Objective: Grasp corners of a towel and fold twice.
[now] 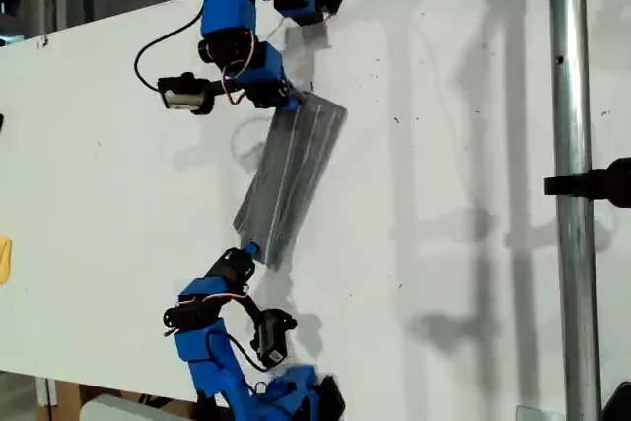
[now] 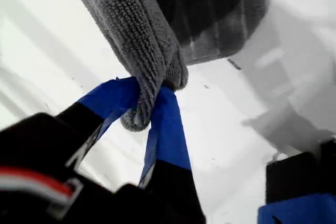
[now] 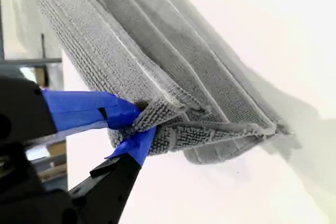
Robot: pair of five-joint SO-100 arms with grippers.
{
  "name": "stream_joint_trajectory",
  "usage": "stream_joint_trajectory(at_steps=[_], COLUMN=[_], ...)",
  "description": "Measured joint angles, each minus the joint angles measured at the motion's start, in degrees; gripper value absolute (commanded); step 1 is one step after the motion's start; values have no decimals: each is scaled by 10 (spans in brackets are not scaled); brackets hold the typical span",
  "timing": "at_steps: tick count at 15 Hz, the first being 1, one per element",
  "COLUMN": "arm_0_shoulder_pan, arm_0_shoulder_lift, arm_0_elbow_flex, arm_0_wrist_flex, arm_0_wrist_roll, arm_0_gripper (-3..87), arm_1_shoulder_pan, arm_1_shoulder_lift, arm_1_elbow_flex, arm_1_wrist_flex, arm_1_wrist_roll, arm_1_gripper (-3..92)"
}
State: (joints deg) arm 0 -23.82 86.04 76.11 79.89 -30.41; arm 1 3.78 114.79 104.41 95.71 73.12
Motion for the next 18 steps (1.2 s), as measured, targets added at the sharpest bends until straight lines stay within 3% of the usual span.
stream_joint_trajectory(at_steps=[3,5,10,14,18], arm_0_shoulder_pan=[-54,-76,-69,-27,-42], arm_0_shoulder_lift=[-111,-127,-145,-176,-207], arm_0_elbow_flex=[-155,-179,-92,-38,-14], arm_0_wrist_flex=[-9,-20,-26,-45,-78], arm_0_wrist_roll=[65,76,46,2,12], arm_0_gripper=[-29,-29,-28,-28,-27], arm_1_shoulder_pan=[127,137,23,-8,-22], arm_1_shoulder_lift=[95,102,88,113,111], arm_1_elbow_flex=[7,7,163,295,367], arm_1_wrist_flex=[33,27,-114,-226,-339], arm_1_wrist_roll=[-126,-157,-53,10,43], arm_1_gripper=[-2,-2,-2,-2,-2])
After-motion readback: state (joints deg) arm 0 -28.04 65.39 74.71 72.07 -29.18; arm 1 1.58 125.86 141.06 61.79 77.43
